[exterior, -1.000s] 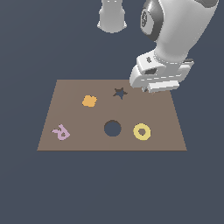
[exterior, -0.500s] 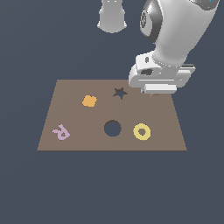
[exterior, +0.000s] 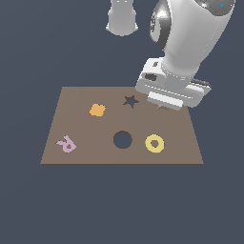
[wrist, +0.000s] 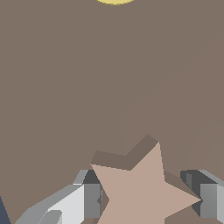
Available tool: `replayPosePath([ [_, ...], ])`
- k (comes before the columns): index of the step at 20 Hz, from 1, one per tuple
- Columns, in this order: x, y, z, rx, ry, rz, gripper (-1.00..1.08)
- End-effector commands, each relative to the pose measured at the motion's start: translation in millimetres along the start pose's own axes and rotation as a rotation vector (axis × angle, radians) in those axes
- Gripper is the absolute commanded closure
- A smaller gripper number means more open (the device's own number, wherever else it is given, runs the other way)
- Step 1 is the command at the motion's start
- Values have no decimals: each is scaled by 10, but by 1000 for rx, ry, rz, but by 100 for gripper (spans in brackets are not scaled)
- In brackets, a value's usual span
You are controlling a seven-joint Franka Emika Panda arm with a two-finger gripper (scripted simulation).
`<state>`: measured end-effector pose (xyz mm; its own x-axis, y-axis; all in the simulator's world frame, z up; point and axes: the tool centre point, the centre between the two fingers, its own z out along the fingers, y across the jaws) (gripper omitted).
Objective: Insert a designated object into the corresponding slot on a board.
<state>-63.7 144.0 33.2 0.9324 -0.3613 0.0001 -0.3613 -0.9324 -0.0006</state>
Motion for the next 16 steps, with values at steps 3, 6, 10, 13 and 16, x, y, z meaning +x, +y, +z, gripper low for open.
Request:
replayPosePath([
  [3, 132, 94, -12, 0, 0, 218, 108],
  [6, 209, 177, -20, 1, 0, 369, 108],
  [10, 289, 304, -30, 1, 0, 572, 108],
  [13, 332, 410, -37, 1, 0, 723, 108],
  [16, 357, 522, -44, 1, 0, 875, 108],
])
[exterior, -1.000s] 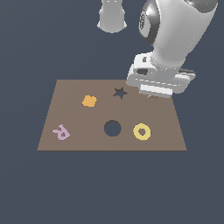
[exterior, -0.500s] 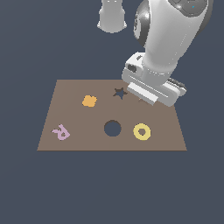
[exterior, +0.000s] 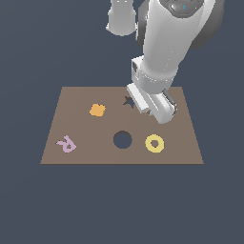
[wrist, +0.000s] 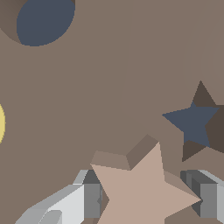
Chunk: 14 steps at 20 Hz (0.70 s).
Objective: Insert a designated object into the corresponding slot on a board.
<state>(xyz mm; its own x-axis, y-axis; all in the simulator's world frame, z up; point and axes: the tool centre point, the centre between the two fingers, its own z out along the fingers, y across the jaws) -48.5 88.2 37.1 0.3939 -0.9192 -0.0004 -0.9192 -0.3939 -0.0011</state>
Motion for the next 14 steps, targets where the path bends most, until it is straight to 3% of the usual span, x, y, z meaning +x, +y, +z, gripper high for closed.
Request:
replayPosePath([
  [1, 80, 52, -7, 0, 0, 129, 108],
  [7, 220, 206, -19, 0, 0, 403, 108],
  [14, 300, 366, -28, 0, 0, 637, 108],
])
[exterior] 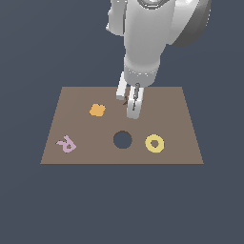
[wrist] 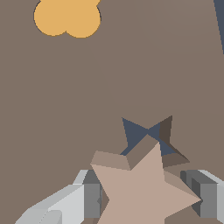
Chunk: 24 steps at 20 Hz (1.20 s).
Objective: Insert a designated object into the corresponding slot on a board.
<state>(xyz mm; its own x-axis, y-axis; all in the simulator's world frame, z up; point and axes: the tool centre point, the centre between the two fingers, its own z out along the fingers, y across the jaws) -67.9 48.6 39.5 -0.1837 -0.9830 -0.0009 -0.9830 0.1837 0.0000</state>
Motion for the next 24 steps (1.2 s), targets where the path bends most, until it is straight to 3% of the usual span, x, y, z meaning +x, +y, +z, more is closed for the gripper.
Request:
replayPosePath([
  [1, 44, 32, -4, 0, 0, 74, 108],
  [11, 134, 123, -10, 0, 0, 239, 108],
  [24, 139, 139, 90, -1, -1, 257, 108],
])
